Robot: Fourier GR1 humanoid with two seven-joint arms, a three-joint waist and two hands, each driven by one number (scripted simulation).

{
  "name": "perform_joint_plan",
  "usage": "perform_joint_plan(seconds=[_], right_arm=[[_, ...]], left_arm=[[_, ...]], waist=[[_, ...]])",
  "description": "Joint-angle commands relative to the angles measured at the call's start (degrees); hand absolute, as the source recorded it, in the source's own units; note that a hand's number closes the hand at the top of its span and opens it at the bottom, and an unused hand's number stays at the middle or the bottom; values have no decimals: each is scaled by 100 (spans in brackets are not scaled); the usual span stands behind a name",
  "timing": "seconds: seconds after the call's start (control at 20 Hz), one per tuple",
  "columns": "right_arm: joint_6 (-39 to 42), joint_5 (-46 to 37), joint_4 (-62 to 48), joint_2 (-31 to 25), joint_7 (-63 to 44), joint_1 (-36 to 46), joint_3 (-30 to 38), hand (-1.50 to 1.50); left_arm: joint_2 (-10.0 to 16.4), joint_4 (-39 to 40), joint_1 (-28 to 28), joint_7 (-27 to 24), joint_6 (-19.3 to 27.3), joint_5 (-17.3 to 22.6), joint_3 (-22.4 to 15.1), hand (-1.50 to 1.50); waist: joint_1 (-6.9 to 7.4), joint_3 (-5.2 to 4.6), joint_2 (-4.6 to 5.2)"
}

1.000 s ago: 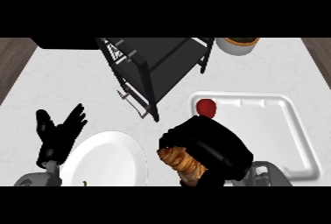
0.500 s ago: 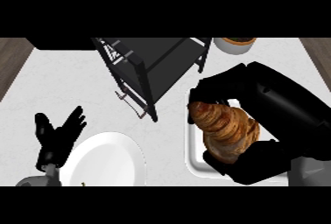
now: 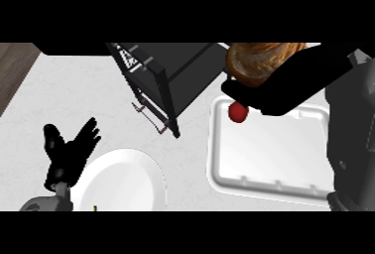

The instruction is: Pick the croissant from the tray and place it in the tiered shelf

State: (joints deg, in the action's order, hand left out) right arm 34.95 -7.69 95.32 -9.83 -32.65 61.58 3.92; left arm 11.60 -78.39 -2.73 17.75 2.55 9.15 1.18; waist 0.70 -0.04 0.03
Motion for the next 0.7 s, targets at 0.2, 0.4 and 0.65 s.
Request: perform_joint_plan(seconds=[0.2,0.4,0.65], right_arm=[[-356,-603,-2395,-316,1117,1494,221,150],[-394,-739,-3006,-214,1480,1797,49,150],[-548,-1279,-4028,-268,2507,1941,-228,150]], left_arm=[[-92,176,-36,-184,-34,-145,-55,0],[79,28,-22,-47,-222,-24,76,0],[-116,452,-146,-336,-216,-29,107,0]], waist=[[84,-3,37],[54,-1,21],[81,-4,49]])
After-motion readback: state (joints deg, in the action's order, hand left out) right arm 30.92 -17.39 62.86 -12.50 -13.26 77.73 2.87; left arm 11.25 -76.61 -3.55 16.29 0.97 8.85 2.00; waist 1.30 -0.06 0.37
